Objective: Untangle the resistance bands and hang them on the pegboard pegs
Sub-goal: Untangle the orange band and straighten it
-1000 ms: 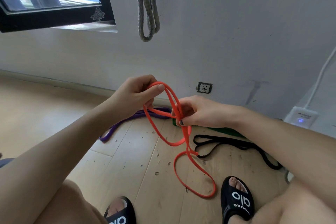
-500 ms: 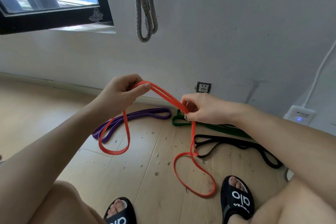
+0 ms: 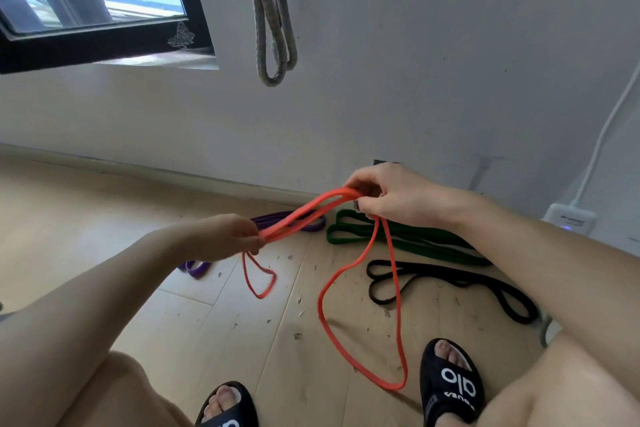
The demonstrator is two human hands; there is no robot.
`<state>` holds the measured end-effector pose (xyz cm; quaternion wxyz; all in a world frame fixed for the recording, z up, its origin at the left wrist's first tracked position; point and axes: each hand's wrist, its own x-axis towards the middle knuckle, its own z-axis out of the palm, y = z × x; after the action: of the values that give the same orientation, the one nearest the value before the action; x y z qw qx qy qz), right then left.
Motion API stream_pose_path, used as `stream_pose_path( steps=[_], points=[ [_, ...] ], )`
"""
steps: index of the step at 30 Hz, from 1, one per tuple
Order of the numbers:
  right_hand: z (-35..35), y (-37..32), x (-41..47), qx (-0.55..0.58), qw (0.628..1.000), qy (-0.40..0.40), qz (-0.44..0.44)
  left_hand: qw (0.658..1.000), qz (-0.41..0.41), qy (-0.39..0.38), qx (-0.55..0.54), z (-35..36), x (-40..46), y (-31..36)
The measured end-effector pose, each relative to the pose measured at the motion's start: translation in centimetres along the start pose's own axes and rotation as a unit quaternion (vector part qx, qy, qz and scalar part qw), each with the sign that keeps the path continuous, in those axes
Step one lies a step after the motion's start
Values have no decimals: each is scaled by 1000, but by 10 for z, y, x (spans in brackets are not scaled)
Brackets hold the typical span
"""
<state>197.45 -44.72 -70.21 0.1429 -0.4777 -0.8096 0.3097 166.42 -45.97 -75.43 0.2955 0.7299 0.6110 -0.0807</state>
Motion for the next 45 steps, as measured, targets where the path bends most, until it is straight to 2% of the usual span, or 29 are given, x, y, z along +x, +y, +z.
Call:
stream_pose_path(
  steps=[3, 6, 10, 13, 16, 23, 30, 35, 45],
  points=[
    [1, -15, -2, 28, 999, 11, -35, 999, 14, -20, 35, 5, 4, 18],
    [5, -29, -4, 40, 997, 4, -60, 997, 64, -39, -25, 4, 2, 30],
    [15, -39, -1, 15, 997, -1, -80, 965, 192, 20, -177, -4, -10, 59],
    [18, -40, 1, 13, 996, 6, -82, 945, 238, 66, -213, -10, -17, 75],
    [16, -38, 1, 9, 997, 9, -80, 952, 235, 98, -170, -14, -19, 77],
    [-2, -17, -5, -17, 998, -49, -18, 957, 213, 131, -149, -26, -23, 72],
    [-8, -11, -8, 3, 1000, -22, -9, 972, 191, 91, -108, -23, -22, 70],
    [-8, -16, -9, 22, 1000, 12, -19, 966, 195, 100, -137, -23, -23, 63],
    [-7, -29, -8, 69, 993, 75, -57, 964, 190, 54, -176, -23, -22, 56]
  ],
)
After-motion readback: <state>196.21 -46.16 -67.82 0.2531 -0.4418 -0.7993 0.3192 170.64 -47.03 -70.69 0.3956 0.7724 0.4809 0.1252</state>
